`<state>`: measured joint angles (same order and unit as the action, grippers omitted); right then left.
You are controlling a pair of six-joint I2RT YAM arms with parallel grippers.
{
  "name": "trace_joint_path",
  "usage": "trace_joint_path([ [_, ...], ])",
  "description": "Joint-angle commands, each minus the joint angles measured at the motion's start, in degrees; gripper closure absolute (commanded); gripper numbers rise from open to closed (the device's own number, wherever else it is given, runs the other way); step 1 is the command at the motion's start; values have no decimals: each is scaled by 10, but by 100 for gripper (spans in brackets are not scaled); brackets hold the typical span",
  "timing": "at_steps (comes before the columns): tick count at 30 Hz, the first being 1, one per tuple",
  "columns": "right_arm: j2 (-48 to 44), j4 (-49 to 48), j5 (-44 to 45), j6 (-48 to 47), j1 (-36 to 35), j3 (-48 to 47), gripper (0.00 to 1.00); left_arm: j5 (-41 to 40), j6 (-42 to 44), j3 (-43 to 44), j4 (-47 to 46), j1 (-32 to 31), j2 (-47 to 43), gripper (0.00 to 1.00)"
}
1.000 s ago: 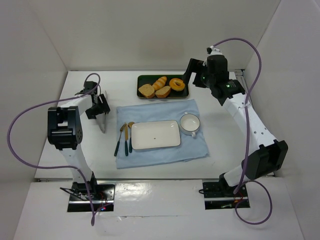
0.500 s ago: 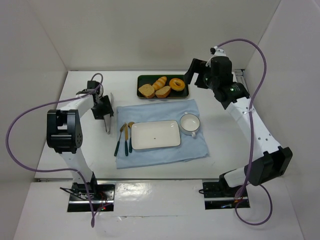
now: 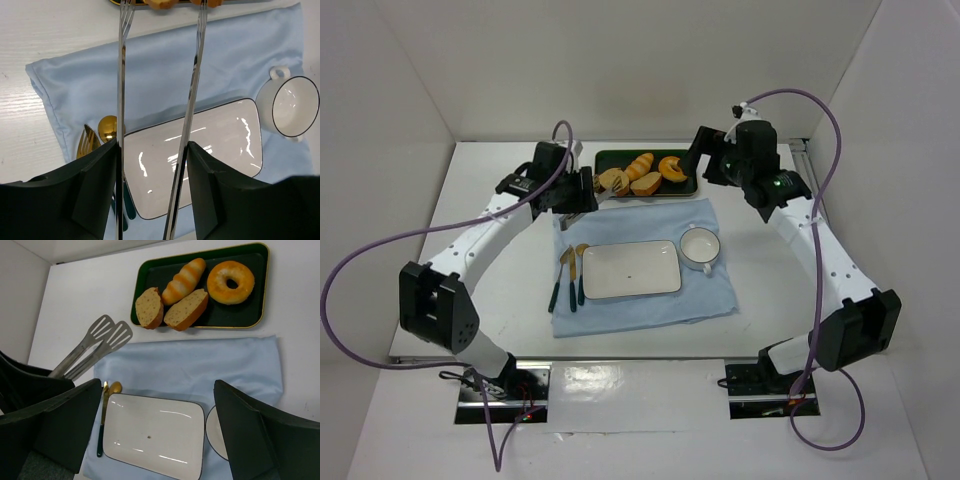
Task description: Place the bread
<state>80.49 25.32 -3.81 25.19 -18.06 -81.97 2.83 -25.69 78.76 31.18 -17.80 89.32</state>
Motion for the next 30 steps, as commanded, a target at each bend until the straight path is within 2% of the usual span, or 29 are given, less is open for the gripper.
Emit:
trace_joint_path([
  [1, -2, -46, -21, 10, 3, 9, 0, -58, -1, 42, 25, -35, -2, 33],
  [10, -27, -64, -38, 16, 8, 51, 0, -187, 19, 72, 74, -115, -2, 31],
  [18, -38, -82, -69, 34, 25, 81, 0, -367, 68, 95, 98, -199, 42, 29],
  [25, -50, -82, -75, 39, 36, 87, 0, -429, 112, 70, 67, -228, 87, 29],
  [30, -55, -82, -81, 44, 41, 92, 0, -429, 136, 59, 42, -233, 97, 29],
])
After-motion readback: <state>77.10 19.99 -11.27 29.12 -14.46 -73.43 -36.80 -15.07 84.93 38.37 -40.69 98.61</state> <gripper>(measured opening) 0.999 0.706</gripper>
